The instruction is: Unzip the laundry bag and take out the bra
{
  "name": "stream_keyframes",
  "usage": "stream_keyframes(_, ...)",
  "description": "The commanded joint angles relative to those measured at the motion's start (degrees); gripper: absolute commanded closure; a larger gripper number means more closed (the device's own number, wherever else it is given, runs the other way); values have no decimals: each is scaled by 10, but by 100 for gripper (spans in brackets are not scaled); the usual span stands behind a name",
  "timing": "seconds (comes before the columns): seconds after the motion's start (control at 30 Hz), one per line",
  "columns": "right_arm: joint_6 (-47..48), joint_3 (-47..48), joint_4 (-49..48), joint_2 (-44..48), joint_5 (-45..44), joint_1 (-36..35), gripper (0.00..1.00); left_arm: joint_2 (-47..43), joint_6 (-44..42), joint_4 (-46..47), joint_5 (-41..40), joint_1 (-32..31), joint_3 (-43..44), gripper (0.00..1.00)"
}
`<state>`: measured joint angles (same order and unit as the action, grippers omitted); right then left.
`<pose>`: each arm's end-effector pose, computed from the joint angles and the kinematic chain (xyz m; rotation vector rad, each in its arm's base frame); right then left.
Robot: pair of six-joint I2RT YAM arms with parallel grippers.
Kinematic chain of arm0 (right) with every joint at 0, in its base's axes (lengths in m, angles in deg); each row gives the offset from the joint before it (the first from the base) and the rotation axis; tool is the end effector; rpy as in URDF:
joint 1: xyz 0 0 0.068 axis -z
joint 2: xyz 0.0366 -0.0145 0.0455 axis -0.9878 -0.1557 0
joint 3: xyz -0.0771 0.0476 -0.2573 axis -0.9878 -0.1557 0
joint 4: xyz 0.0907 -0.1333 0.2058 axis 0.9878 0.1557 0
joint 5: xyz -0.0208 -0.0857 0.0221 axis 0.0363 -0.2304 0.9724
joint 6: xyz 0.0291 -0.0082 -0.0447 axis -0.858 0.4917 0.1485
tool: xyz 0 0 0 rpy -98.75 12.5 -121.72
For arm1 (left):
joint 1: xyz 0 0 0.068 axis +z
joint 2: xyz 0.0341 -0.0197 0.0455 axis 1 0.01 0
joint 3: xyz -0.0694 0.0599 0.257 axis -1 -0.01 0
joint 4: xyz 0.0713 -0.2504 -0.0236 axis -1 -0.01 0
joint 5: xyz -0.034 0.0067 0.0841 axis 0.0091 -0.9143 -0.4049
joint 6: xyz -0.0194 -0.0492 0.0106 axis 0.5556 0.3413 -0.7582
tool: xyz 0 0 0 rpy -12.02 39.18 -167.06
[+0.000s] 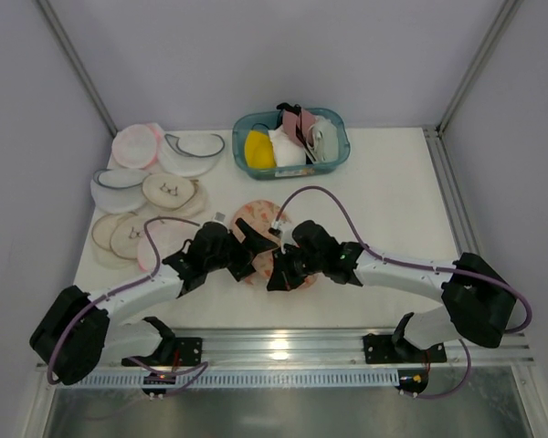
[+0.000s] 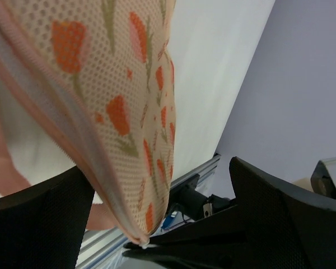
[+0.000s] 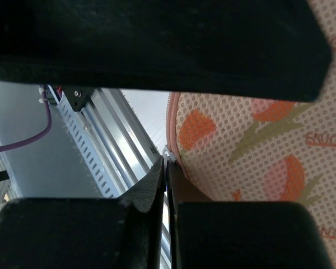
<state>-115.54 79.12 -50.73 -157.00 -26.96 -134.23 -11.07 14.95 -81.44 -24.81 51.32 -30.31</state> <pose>0.1603 0.2380 0.2045 -0.7838 2.3844 1.1402 0.1778 -0.1467 0.1871 -0.8143 2.3674 -1.2342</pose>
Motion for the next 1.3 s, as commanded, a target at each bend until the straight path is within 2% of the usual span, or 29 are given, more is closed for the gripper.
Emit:
stream_keyframes(0.0, 5, 30, -32, 1, 17, -8, 96, 34, 9, 79, 10, -7, 30, 1)
stream_keyframes(0.03, 5, 32, -32, 0, 15, -9, 96, 51, 9, 95, 9, -7, 30, 3)
stream_keyframes(0.13, 5, 31, -33, 6, 13, -10, 96, 78, 8, 118, 14, -7, 29, 21)
stream_keyframes(0.17, 6, 28, -33, 8, 11, -10, 96, 84, 7, 137, 16, -7, 28, 34)
stream_keyframes(0.23, 7, 26, -24, 13, 3, -10, 96, 90, 7, 146, 13, -7, 28, 48)
stream_keyframes(0.27, 9, 23, -19, 20, -1, -9, 96, 94, 7, 150, 9, -7, 28, 64)
stream_keyframes(0.3, 9, 22, -13, 24, -11, -10, 96, 96, 3, 150, 6, -6, 29, 73)
stream_keyframes(0.33, 11, 20, -3, 27, -14, -10, 96, 97, 2, 148, 5, -5, 30, 91)
stream_keyframes(0.37, 11, 14, 2, 37, -17, -10, 96, 98, 0, 146, 1, -4, 31, 98)
stream_keyframes(0.57, 19, -4, 69, 63, -75, -10, 96, 109, -24, 130, 6, 24, 42, 100)
stream_keyframes(0.83, 4, -47, 90, 36, -96, -10, 96, 161, -36, 164, 70, 95, 49, 100)
stream_keyframes(0.97, -5, -59, 116, 33, -142, -10, 96, 184, -39, 181, 103, 113, 58, 100)
stream_keyframes(1.07, -24, -41, 175, 25, -240, -10, 96, 193, -52, 177, 121, 117, 70, 100)
stream_keyframes(1.1, -32, -37, 188, 21, -305, -9, 96, 196, -63, 169, 125, 119, 79, 100)
stream_keyframes(1.27, -84, 1, 266, -4, -439, -2, 96, 212, -94, 137, 146, 124, 111, 100)
